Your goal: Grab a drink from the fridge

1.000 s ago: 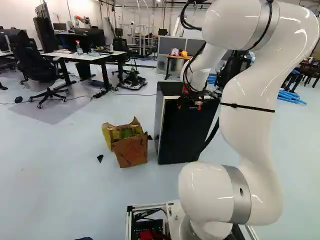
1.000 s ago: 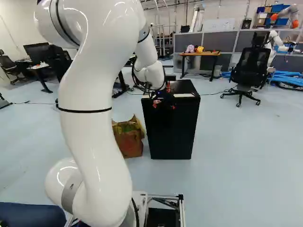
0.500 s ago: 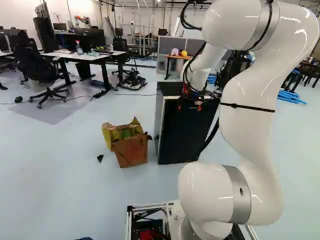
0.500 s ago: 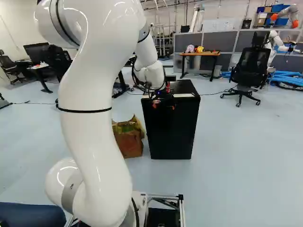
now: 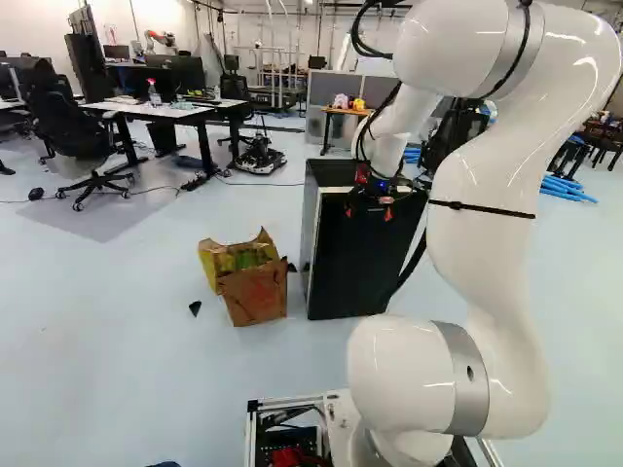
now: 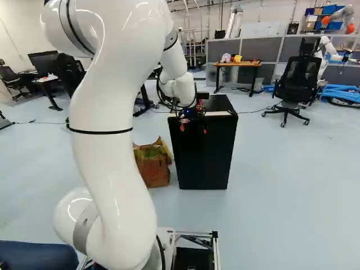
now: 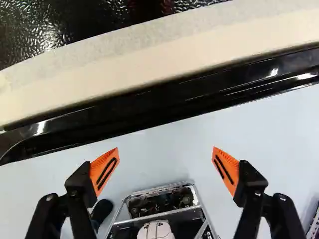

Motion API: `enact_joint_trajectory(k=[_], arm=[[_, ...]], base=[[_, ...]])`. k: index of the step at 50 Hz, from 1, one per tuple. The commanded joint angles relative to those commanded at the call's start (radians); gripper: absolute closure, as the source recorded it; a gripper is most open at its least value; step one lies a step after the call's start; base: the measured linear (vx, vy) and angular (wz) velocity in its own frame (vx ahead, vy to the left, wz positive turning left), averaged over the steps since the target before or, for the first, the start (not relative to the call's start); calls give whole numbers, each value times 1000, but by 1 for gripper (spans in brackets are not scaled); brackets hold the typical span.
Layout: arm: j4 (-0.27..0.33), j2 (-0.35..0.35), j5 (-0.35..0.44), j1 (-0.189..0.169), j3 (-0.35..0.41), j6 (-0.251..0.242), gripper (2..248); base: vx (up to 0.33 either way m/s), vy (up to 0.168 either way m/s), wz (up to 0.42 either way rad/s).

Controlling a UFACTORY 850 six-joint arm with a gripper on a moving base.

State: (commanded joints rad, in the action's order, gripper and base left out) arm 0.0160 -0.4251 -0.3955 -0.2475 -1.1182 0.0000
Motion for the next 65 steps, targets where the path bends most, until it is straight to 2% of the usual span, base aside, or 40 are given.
enact_joint_trajectory(k=[15,42,53,65], arm=[[0,0,60,0,0,0,3],[0,2,60,0,2,0,3],[0,22,70,-2,30,0,3],[7,58,130,-5,77,0,3]], base=[[0,0,0],[0,0,0],[0,0,0],[0,0,0]])
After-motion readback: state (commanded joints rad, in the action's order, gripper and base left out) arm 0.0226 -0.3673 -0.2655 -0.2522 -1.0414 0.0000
